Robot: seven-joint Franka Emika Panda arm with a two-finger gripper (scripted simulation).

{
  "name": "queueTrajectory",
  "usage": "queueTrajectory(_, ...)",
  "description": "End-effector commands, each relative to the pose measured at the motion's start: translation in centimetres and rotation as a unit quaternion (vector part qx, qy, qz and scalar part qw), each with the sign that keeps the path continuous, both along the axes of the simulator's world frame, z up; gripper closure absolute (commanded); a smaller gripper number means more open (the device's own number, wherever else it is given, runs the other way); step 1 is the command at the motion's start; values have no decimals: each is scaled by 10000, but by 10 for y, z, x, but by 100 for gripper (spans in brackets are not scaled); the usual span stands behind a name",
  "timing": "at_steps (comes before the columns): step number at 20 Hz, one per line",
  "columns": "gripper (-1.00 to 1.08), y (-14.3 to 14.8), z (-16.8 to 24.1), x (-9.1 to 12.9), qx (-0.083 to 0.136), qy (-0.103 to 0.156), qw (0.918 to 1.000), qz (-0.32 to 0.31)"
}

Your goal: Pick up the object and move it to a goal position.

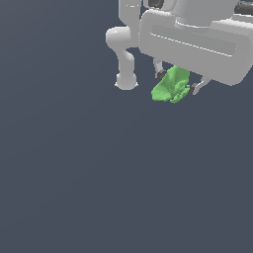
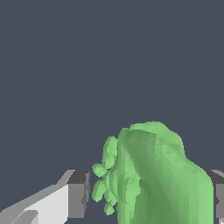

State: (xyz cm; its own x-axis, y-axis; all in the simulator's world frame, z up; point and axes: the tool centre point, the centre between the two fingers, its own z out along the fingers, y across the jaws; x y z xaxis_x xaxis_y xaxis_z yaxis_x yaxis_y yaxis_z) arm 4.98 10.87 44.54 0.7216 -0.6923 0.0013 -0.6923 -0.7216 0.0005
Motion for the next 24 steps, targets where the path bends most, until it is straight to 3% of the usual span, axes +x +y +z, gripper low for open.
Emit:
queueTrajectory(1,108,6,12,2,3,3,10000,2)
queueTrajectory(24,108,31,64,12,5,3,10000,5)
